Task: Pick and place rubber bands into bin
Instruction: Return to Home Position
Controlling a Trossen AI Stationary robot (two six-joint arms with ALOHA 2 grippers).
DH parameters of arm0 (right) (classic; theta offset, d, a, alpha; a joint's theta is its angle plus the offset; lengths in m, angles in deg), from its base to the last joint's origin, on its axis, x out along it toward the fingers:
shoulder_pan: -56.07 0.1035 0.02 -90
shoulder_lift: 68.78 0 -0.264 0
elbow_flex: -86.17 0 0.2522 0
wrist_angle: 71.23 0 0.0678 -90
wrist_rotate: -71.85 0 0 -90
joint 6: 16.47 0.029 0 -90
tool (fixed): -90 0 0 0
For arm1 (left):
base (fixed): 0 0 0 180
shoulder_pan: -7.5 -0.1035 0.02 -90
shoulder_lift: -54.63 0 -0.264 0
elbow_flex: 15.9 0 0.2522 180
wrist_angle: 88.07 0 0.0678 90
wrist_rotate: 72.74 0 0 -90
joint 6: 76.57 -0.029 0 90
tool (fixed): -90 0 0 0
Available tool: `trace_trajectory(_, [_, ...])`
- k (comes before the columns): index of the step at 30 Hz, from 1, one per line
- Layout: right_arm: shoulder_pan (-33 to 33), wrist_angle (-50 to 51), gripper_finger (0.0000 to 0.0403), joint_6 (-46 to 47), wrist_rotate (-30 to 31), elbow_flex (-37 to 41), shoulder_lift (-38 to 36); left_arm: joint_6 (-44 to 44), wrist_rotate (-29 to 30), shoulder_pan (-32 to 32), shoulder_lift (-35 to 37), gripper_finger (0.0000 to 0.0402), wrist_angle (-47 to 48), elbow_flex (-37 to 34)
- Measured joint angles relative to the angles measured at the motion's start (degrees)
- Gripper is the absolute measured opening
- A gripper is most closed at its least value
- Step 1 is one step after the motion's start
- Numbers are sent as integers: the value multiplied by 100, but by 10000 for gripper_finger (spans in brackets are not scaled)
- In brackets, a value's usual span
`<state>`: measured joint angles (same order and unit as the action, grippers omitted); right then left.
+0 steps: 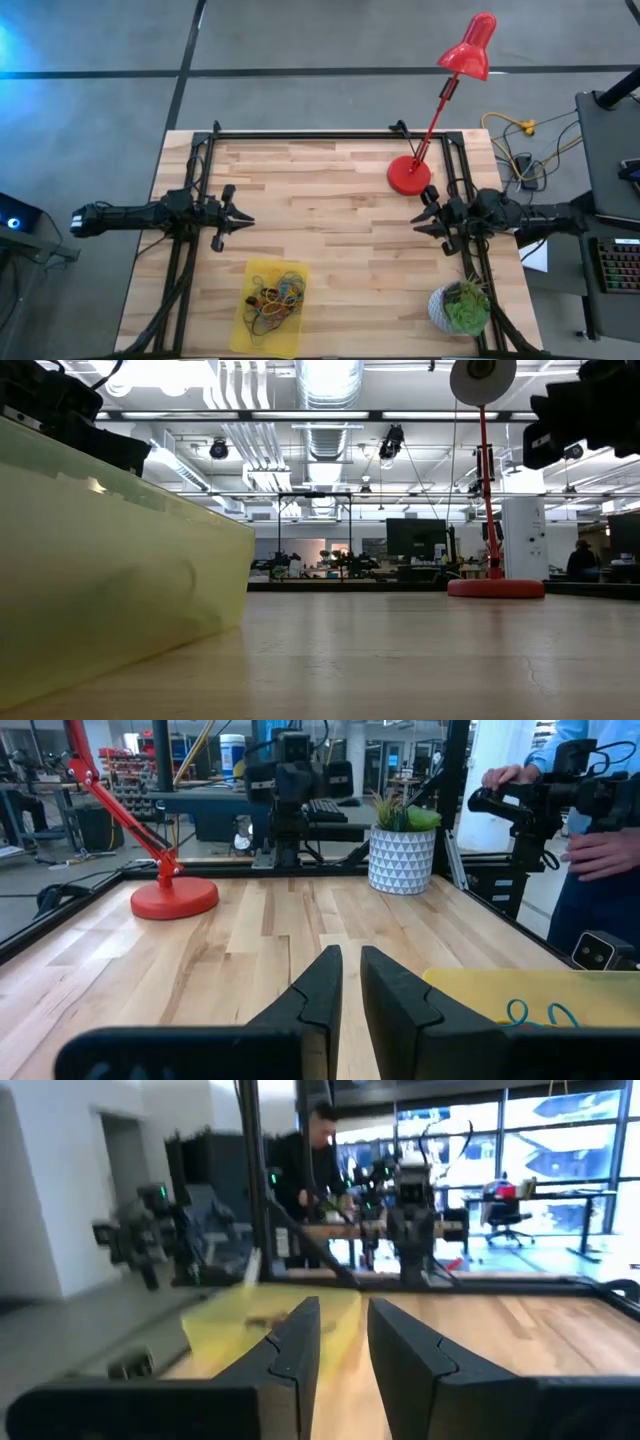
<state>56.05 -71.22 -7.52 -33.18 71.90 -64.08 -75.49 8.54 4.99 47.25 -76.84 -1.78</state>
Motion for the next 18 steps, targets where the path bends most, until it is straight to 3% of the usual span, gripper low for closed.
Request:
trace_trajectory(4, [-15,638,81,-424,0,0,-466,0,-1,-1,-8,26,0,0])
trace_trajectory(18, [-138,904,86,-461,6,0,-471,-1,0,1,-9,26,0,0])
